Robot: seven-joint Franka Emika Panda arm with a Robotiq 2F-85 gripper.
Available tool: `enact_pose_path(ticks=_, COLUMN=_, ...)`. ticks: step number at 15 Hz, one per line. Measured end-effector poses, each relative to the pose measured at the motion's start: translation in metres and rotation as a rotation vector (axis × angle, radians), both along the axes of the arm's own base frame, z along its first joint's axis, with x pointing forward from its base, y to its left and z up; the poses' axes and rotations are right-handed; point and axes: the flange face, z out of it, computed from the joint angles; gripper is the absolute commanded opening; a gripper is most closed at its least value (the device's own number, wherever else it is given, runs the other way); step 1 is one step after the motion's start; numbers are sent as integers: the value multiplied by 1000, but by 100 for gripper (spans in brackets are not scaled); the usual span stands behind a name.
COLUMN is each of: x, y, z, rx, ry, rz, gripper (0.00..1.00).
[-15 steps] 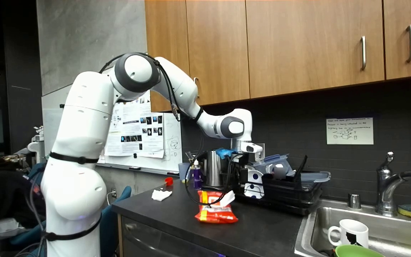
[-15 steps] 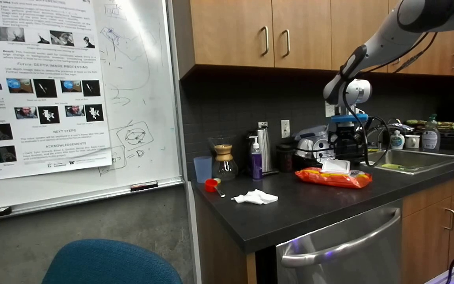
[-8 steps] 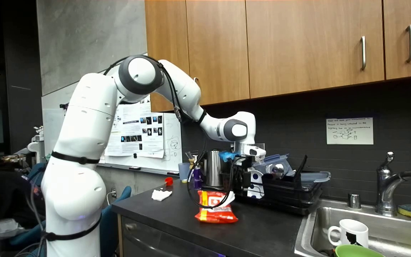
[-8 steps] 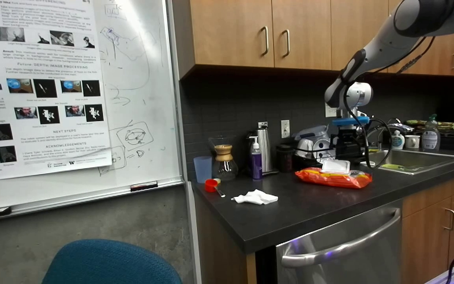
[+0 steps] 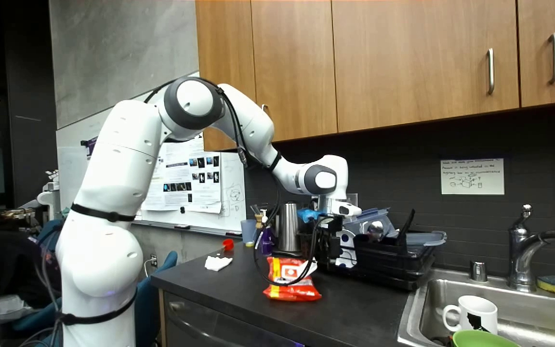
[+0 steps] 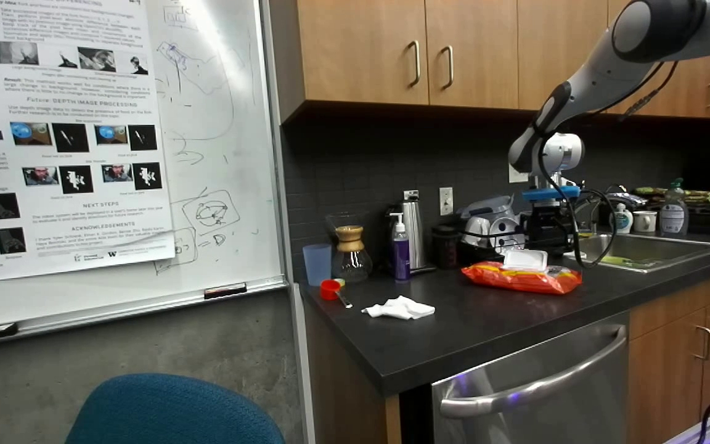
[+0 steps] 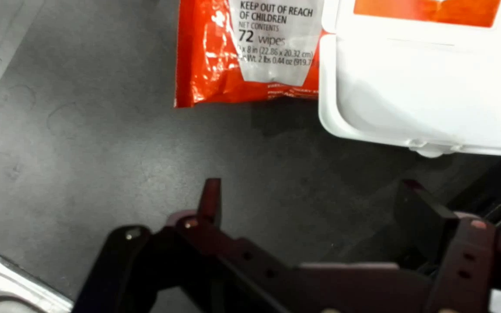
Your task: Close the open wet wipes packet
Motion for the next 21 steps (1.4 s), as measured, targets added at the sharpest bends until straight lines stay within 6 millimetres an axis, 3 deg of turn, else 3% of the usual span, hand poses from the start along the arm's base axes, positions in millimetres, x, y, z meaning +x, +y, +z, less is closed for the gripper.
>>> enact_pose_path(ticks=7, x=-4, y=-6, z=-15, rx=10, ry=38, rz=-11, gripper=100)
enact_pose_path(ticks=21, x=-18, y=6, z=-27, rx=77, ry=159, rz=35, gripper=100)
